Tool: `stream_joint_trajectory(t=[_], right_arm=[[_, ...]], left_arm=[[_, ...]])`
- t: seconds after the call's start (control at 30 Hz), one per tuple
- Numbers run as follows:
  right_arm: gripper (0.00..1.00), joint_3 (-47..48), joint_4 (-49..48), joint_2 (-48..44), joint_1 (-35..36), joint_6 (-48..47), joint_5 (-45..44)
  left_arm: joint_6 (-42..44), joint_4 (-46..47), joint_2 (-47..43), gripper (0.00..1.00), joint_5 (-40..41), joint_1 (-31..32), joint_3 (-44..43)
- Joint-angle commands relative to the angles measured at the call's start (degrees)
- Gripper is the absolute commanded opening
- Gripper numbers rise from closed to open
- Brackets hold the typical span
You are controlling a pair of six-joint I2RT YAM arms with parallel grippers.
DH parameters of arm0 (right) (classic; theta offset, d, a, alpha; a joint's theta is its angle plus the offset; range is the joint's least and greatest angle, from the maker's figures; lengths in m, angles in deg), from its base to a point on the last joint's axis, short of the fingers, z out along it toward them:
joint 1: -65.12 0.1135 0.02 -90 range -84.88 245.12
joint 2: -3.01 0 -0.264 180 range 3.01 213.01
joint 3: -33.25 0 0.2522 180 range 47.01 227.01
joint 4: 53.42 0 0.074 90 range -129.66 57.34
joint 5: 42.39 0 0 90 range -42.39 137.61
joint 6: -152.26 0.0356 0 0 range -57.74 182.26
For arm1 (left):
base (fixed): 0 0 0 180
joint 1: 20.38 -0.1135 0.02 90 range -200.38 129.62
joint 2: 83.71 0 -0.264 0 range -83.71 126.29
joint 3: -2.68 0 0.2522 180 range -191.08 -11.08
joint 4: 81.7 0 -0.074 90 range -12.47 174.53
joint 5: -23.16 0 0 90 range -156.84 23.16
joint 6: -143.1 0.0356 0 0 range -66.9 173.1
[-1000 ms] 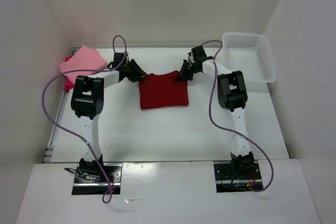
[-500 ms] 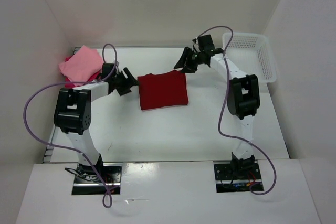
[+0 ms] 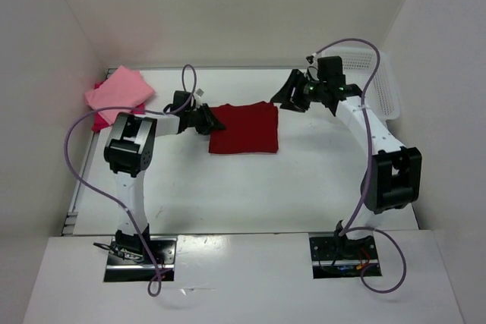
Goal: Fold and stack the t-shirts
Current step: Put the neatly folded tshirt into the corner of the board with the left arm
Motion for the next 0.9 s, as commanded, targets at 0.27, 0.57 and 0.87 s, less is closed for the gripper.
stream_joint_trajectory(t=[0.27, 0.57, 0.87], right_arm=[[0.59, -19.0, -1.1, -14.0, -5.0, 1.1, 0.9], [0.59, -18.9, 0.1, -12.6, -5.7, 0.6, 2.5], [0.61, -17.1, 0.6, -9.9, -5.7, -1.2, 4.6]], left_arm=[[-2.4, -7.1, 2.2, 0.02, -2.0, -0.8, -28.3], [-5.5, -10.4, -5.2, 0.00, -3.7, -20.4, -36.1], [-11.5, 1.1, -27.6, 1.00, 11.7, -38.1, 6.4]])
